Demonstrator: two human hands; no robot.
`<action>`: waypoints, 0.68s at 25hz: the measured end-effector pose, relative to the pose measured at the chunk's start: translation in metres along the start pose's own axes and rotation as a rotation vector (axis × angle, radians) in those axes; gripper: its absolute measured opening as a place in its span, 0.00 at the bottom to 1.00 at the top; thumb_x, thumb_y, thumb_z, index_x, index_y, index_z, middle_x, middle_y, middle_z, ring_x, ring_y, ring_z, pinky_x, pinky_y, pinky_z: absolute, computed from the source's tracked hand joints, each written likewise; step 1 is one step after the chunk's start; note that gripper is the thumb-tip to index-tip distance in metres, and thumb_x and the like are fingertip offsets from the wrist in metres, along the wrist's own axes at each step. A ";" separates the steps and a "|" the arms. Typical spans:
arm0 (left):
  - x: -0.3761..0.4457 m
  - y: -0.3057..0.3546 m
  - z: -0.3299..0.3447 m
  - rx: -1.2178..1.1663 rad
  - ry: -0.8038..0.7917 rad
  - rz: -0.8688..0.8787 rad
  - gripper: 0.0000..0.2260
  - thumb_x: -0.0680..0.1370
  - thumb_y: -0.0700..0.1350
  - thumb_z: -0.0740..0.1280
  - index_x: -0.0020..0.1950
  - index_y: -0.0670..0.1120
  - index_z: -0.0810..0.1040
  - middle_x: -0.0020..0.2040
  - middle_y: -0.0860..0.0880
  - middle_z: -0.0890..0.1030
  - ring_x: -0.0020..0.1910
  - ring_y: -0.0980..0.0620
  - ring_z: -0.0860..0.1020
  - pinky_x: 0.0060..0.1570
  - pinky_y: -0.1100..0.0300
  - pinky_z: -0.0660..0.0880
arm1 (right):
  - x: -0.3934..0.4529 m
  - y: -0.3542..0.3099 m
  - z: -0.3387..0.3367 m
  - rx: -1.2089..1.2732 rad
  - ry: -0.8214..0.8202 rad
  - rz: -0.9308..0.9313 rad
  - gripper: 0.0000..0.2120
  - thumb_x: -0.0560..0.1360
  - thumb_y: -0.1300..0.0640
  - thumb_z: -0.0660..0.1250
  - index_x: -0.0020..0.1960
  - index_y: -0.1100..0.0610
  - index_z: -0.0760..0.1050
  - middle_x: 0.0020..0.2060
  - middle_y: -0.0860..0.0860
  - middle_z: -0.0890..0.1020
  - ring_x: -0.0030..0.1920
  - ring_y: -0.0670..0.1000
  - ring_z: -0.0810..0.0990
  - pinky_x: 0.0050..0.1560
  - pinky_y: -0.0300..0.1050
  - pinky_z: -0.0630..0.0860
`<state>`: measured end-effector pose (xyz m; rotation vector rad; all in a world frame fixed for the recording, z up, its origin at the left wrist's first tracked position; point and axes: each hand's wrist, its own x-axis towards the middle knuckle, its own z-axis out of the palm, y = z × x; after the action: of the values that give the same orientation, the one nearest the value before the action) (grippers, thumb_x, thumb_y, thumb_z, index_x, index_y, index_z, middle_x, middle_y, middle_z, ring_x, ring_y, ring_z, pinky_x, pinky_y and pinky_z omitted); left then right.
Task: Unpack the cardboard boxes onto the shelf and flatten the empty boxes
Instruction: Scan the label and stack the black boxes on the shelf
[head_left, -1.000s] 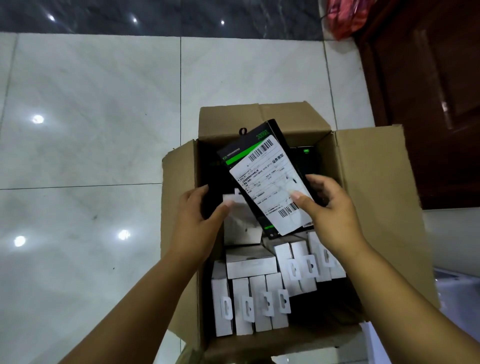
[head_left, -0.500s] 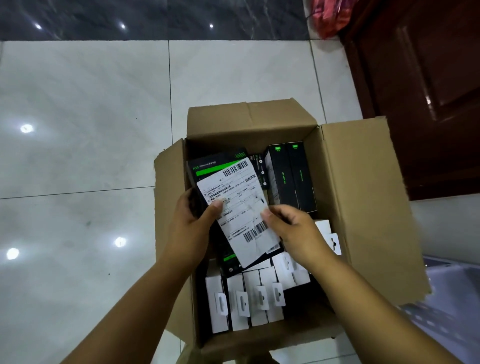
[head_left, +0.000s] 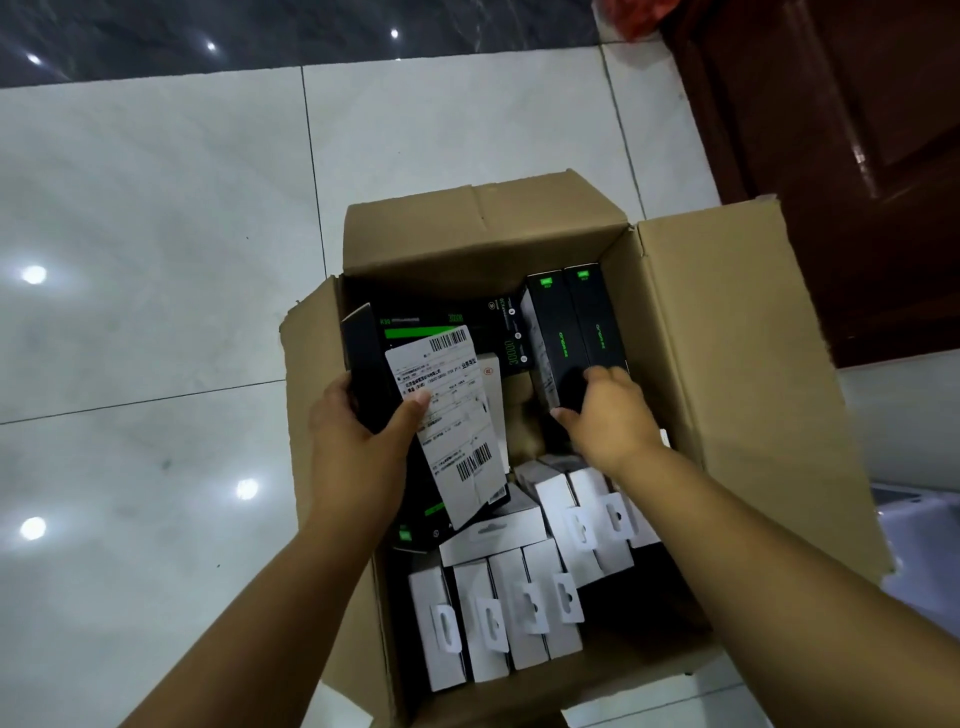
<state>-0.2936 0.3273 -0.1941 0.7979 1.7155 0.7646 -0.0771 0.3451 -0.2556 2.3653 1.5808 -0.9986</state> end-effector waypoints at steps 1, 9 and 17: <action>0.002 -0.001 0.002 0.014 -0.005 -0.003 0.13 0.76 0.47 0.69 0.55 0.56 0.68 0.49 0.59 0.77 0.46 0.53 0.81 0.31 0.67 0.77 | 0.005 -0.001 0.003 -0.040 -0.013 0.007 0.28 0.77 0.51 0.68 0.70 0.63 0.64 0.67 0.60 0.67 0.67 0.60 0.66 0.65 0.50 0.68; 0.012 -0.012 0.008 0.076 0.007 -0.039 0.23 0.75 0.49 0.70 0.67 0.53 0.67 0.63 0.49 0.74 0.56 0.46 0.79 0.44 0.54 0.81 | 0.023 -0.005 0.022 -0.244 0.017 0.091 0.28 0.74 0.54 0.71 0.67 0.64 0.64 0.65 0.61 0.68 0.66 0.60 0.66 0.62 0.50 0.68; 0.011 -0.015 0.007 0.108 0.009 -0.055 0.26 0.74 0.49 0.70 0.70 0.54 0.64 0.64 0.49 0.73 0.57 0.45 0.78 0.45 0.51 0.81 | 0.029 -0.007 0.019 -0.067 0.068 0.168 0.28 0.73 0.54 0.73 0.65 0.65 0.65 0.63 0.63 0.70 0.63 0.62 0.72 0.59 0.52 0.72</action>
<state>-0.2916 0.3278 -0.2139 0.8184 1.7913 0.6440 -0.0854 0.3621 -0.2856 2.4614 1.3860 -0.8263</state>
